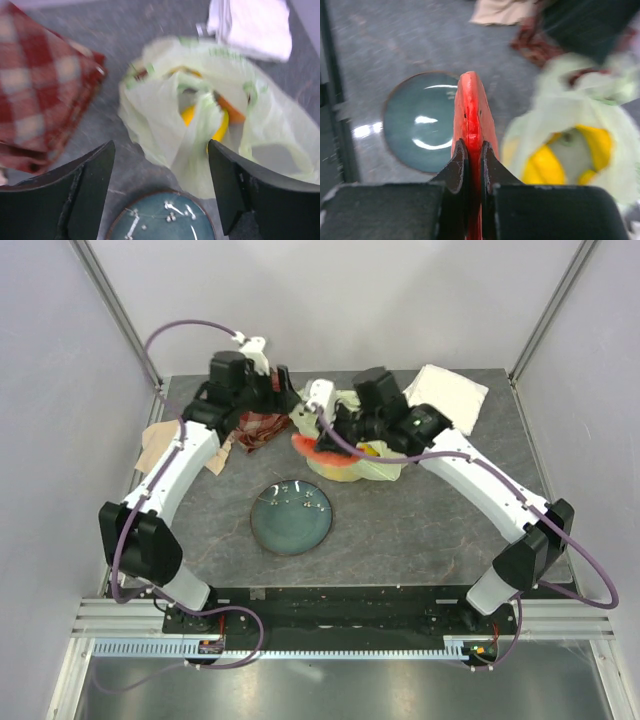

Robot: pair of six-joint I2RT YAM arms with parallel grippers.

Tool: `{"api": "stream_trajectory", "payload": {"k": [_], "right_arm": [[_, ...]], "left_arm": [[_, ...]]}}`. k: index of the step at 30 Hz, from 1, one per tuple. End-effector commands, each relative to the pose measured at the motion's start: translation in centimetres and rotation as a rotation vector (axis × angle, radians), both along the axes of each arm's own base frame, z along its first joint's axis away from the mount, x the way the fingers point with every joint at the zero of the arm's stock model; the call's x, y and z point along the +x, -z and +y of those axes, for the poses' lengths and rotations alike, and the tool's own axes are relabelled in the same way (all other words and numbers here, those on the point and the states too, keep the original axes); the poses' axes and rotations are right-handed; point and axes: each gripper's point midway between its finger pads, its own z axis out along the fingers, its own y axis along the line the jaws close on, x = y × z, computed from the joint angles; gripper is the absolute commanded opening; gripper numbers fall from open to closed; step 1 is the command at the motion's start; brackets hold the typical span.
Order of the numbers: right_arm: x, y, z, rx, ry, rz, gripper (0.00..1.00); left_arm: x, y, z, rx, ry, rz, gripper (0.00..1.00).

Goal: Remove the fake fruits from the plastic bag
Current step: Place the fake fruit on the plate.

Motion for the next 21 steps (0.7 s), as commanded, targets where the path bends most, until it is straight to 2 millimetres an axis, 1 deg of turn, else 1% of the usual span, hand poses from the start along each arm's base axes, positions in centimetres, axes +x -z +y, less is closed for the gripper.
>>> {"api": "stream_trajectory", "payload": {"k": [1,2,3,4,5,6,7,8,9,10,11,12,13,14,15,16,19,21], "right_arm": [[-4.2,-1.0,2.4,0.027,-0.149,-0.007,0.00],[-4.3,-0.2,3.2,0.017,-0.170,0.011,0.00],[-4.6,0.2,3.9,0.014,-0.190,0.017,0.00],[-5.7,0.6,5.2,0.011,-0.231,0.024,0.00],[-6.1,2.0,6.2,-0.006,-0.252,0.045,0.00],[-6.6,2.5,7.3,-0.002,-0.270,0.037,0.00],[-8.2,4.0,8.4,-0.015,-0.298,0.071,0.00],[-8.4,5.7,9.3,-0.032,-0.305,0.096,0.00],[-8.6,6.3,10.2,-0.026,-0.312,0.100,0.00],[-9.0,8.2,11.3,-0.045,-0.320,0.138,0.00],[-8.9,8.9,11.9,-0.042,-0.302,0.175,0.00],[-8.6,9.7,12.3,-0.048,-0.288,0.200,0.00],[-8.1,11.1,13.1,-0.065,-0.280,0.221,0.00],[-7.7,11.8,13.4,-0.076,-0.275,0.221,0.00],[-7.0,12.3,13.6,-0.090,-0.262,0.205,0.00],[-6.6,13.6,13.8,-0.113,-0.257,0.206,0.00],[-5.3,15.1,13.7,-0.152,-0.238,0.174,0.00],[-4.7,15.7,13.5,-0.175,-0.244,0.151,0.00]], "left_arm": [[0.8,-7.8,4.9,-0.023,-0.105,-0.172,0.88],[0.3,-8.5,5.4,-0.016,-0.111,-0.192,0.89],[-0.2,-8.4,5.7,0.007,-0.105,-0.206,0.89],[-1.5,-9.8,6.1,0.007,-0.101,-0.242,0.89],[-2.2,-10.2,6.4,0.013,-0.104,-0.257,0.89],[-2.8,-9.4,6.7,0.028,-0.104,-0.250,0.89],[-4.2,-10.9,7.3,0.022,-0.109,-0.291,0.89],[-4.8,-10.9,7.6,0.026,-0.111,-0.300,0.89],[-5.4,-10.5,8.2,0.035,-0.118,-0.299,0.89],[-6.0,-10.7,8.6,0.036,-0.127,-0.307,0.89],[-7.2,-11.6,9.2,0.032,-0.138,-0.337,0.89],[-7.5,-11.3,9.7,0.038,-0.146,-0.334,0.89],[-7.9,-11.4,10.4,0.043,-0.158,-0.337,0.89],[-8.6,-11.6,10.8,0.046,-0.162,-0.351,0.89],[-8.8,-11.7,11.5,0.049,-0.177,-0.355,0.89],[-9.1,-11.7,11.5,0.043,-0.163,-0.360,0.88],[-9.7,-11.6,11.9,0.026,-0.165,-0.356,0.87],[-9.8,-11.0,12.1,0.002,-0.168,-0.337,0.86]]}}
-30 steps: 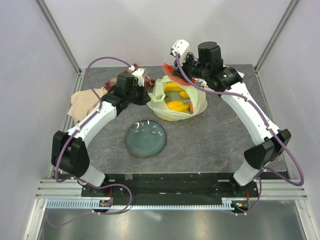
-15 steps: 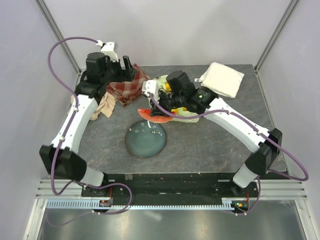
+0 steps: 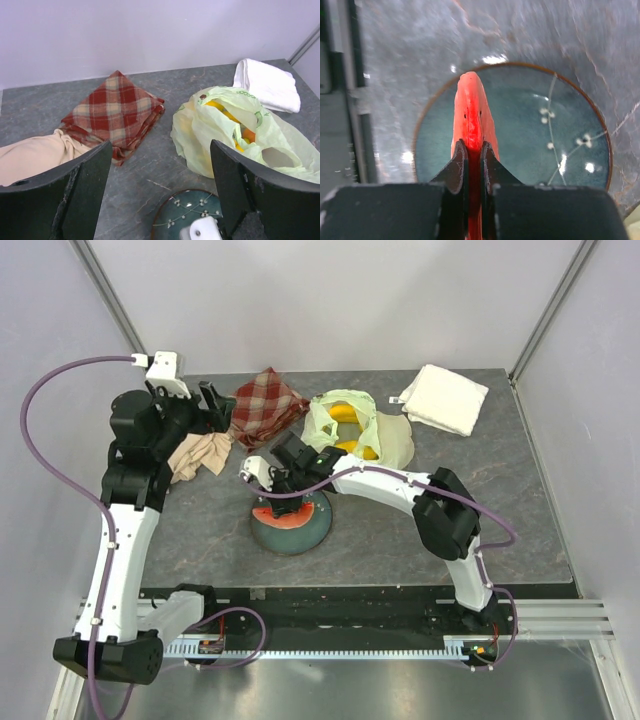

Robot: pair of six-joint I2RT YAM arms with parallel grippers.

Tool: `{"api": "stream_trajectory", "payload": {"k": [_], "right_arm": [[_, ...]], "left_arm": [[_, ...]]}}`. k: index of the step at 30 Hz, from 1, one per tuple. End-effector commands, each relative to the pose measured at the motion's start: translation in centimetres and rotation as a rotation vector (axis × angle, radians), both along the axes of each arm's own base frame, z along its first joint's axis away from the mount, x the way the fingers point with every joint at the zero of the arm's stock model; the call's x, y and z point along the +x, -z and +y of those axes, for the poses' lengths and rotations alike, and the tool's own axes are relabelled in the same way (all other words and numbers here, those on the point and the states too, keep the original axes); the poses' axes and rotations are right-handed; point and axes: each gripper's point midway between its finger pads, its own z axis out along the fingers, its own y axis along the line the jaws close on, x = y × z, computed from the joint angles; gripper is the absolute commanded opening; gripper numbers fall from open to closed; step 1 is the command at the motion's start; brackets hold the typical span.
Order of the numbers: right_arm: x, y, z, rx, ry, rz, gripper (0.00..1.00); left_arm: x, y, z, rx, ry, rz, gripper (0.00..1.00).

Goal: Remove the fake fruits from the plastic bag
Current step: Place the fake fruit on the plate.

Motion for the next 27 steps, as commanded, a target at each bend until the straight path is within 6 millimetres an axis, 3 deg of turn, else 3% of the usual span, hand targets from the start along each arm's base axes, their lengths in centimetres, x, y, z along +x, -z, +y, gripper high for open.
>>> {"api": "stream_trajectory", "payload": {"k": [1,6,15,20,21,27], "right_arm": [[3.3,-2.7,0.9,0.059,0.005,-0.126,0.00],[5.3,-1.8,0.1,0.046,-0.013,-0.121,0.00],[7.0,1.8,0.0,-0.005,-0.058,-0.184,0.04],[9.0,1.8,0.5,0.018,-0.039,-0.218,0.03],[9.4,1.7,0.6,0.022,-0.036,-0.224,0.04],[9.6,2.2,0.4,0.022,-0.036,-0.227,0.05]], "left_arm": [[-0.4,1.7,-0.3,-0.008,0.052,0.043,0.86],[-0.3,2.2,-0.1,-0.035,0.059,0.046,0.85],[-0.1,3.3,0.2,-0.064,0.064,0.082,0.84],[0.4,3.6,0.1,-0.066,0.070,0.094,0.83],[0.6,3.7,1.2,-0.067,0.039,0.096,0.83],[1.0,4.7,0.7,-0.091,0.061,0.126,0.82]]}}
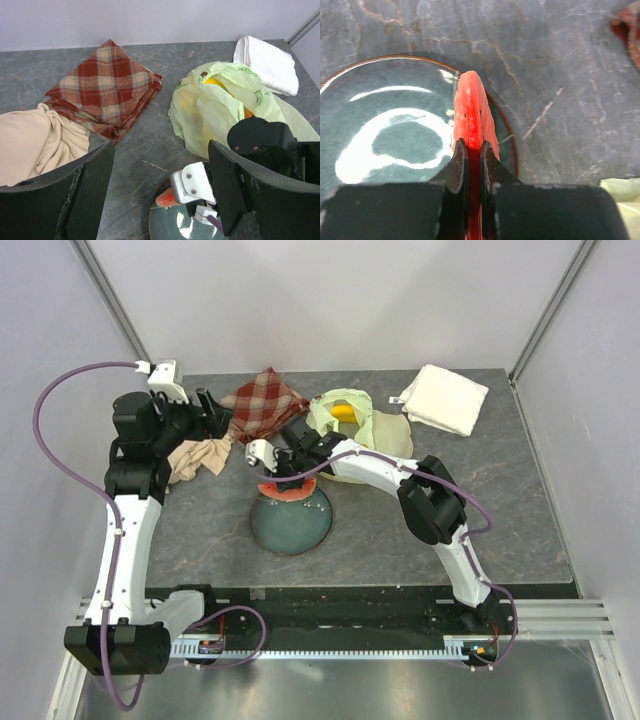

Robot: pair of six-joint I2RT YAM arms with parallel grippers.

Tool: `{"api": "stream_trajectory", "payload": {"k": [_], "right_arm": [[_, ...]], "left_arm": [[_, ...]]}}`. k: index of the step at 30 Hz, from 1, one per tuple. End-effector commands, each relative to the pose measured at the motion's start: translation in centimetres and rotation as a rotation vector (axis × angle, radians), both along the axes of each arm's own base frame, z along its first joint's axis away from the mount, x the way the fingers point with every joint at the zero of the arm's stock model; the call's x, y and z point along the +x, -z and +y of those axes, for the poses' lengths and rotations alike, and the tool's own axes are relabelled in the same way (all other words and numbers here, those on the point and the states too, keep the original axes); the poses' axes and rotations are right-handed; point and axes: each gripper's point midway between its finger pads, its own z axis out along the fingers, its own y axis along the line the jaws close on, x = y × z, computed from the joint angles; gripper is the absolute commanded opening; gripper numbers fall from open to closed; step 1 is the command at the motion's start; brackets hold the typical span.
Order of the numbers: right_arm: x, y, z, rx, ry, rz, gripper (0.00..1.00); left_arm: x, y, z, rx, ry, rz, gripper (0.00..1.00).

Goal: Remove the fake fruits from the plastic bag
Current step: Place the fake fruit on the plate.

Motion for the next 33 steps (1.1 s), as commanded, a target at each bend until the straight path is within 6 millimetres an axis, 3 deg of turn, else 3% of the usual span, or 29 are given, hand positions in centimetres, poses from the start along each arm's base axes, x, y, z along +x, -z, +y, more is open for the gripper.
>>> {"api": "stream_trajectory", "payload": {"k": [1,8,11,19,22,25,28,33], "right_arm": [[1.2,-1.0,1.0,0.049,-0.019,-0.055,0.05],[0.5,-0.2,0.8,0.038,-0.018,-0.026,0.20],[0.1,-0.3,0.5,0.036,-0.029,-0.007,0.15],[-1.8,-0.5,0.4,0.032,-0.051,0.038,0.13],[-1.3,0.5,0.0,0.003,-0.030,0.020,0.30],[-0.8,0.8,-0.2,-0.013,-0.018,-0.003,0.39],[-0.2,-0.6,0.3,0.022,-0.001,-0.025,0.46],[-0.3,-7.5,1.2,0.133,0.043,-0.038,0.55]], "left_arm": [[0.2,0.3,-0.7,-0.047,0.032,0.012,0.82],[0.7,0.8,-0.8,-0.052,0.036,0.026,0.82],[0.9,0.7,-0.8,-0.056,0.036,0.023,0.82],[1.0,0.9,-0.9,-0.061,0.040,0.026,0.82],[0.9,1.1,-0.9,-0.062,0.041,0.029,0.82],[0.7,1.2,-0.9,-0.062,0.041,0.029,0.82],[0.6,1.2,-1.0,-0.059,0.043,0.025,0.82],[0.8,1.6,-1.2,-0.063,0.056,0.039,0.82]]}}
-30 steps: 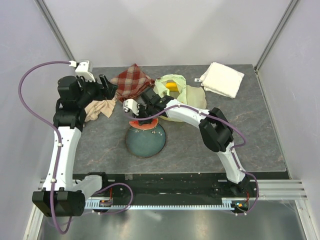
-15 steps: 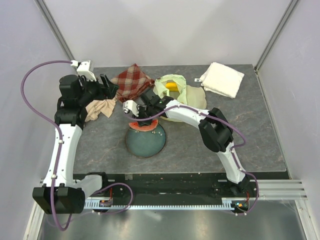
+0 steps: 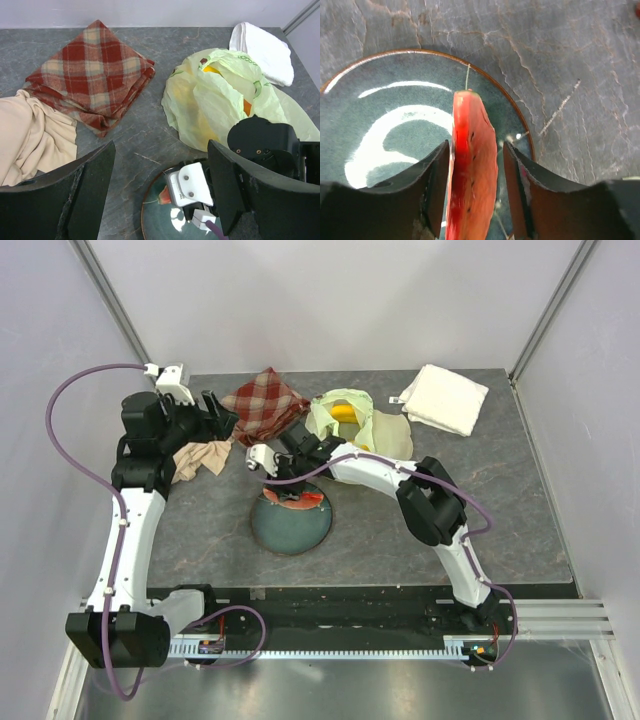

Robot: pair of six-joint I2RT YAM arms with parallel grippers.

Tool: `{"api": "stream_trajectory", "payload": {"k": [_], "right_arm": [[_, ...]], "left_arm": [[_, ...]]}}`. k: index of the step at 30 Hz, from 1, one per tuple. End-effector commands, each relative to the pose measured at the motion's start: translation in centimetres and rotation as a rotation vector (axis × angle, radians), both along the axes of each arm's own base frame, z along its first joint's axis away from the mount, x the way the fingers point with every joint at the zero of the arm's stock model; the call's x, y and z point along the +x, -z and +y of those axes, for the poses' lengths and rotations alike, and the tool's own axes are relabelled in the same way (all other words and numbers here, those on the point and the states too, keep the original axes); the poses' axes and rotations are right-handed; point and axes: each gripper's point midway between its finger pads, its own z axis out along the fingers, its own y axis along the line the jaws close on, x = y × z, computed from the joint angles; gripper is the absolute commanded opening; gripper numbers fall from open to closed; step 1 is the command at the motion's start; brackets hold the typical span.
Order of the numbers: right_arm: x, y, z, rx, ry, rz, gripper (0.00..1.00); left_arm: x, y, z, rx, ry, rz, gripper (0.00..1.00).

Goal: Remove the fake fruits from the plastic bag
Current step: Place the fake fruit on the plate, then take out the fake fruit from the plastic bag.

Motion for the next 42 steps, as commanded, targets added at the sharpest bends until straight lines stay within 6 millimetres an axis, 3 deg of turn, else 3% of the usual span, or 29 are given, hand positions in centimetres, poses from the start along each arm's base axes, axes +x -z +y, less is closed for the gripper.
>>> {"api": "stream_trajectory", "payload": {"k": [1,3,4,5,6,9,11,13,15,18,21,23,26,29,34,38,42], "right_arm": [[0.6,-11.6,1.7,0.192,0.034,-0.091,0.56],[0.2,-14.4,1.5,0.228,0.046,-0.088,0.57],[0.0,-17.6,1.4,0.276,0.047,-0.119,0.58],[-0.2,-18.8,1.1,0.285,0.052,-0.121,0.58],[-0.5,-21.7,0.7,0.329,0.058,-0.150,0.59],[-0.2,-25.7,-0.6,0.381,0.106,-0.213,0.59],[2.0,-27.2,-2.5,0.398,0.204,-0.250,0.59],[5.3,-28.7,-5.4,0.446,0.346,-0.276,0.58],[9.2,-27.5,-9.4,0.395,0.511,-0.319,0.56],[12.0,-24.6,-13.1,0.302,0.587,-0.318,0.54],[13.6,-21.8,-15.7,0.255,0.626,-0.281,0.53],[14.4,-20.4,-16.3,0.237,0.621,-0.289,0.52],[15.9,-17.1,-16.8,0.187,0.619,-0.285,0.51],[17.2,-14.9,-16.5,0.174,0.632,-0.262,0.50],[18.4,-12.7,-15.7,0.200,0.617,-0.251,0.51],[18.3,-9.5,-15.7,0.188,0.570,-0.223,0.59],[18.7,-7.1,-15.6,0.170,0.540,-0.228,0.61]], "left_arm": [[0.1,-0.9,-0.6,-0.033,0.029,-0.027,0.82],[0.5,-0.9,-0.6,-0.041,0.027,-0.019,0.82],[0.6,-1.0,-0.6,-0.044,0.023,-0.019,0.83],[0.9,-1.6,-0.7,-0.051,0.026,-0.030,0.83],[1.3,-1.4,-0.7,-0.053,0.027,-0.021,0.83],[2.0,-2.2,-1.5,-0.057,0.071,-0.031,0.83],[2.5,-2.4,-2.8,-0.070,0.145,-0.018,0.83],[2.4,-2.1,-5.5,-0.048,0.259,-0.010,0.83],[1.7,-2.5,-7.9,-0.011,0.338,-0.022,0.84],[1.1,-0.8,-10.6,0.054,0.448,0.015,0.84],[0.6,0.6,-13.7,0.120,0.561,0.029,0.84],[0.5,1.4,-16.0,0.194,0.642,0.002,0.85],[0.9,3.3,-17.9,0.341,0.697,-0.025,0.85],[1.6,3.9,-17.9,0.415,0.705,-0.035,0.85],[1.8,5.5,-17.1,0.533,0.735,-0.053,0.85],[1.7,6.9,-17.6,0.604,0.784,-0.065,0.84],[3.2,9.0,-17.3,0.706,0.752,-0.032,0.63]]}}
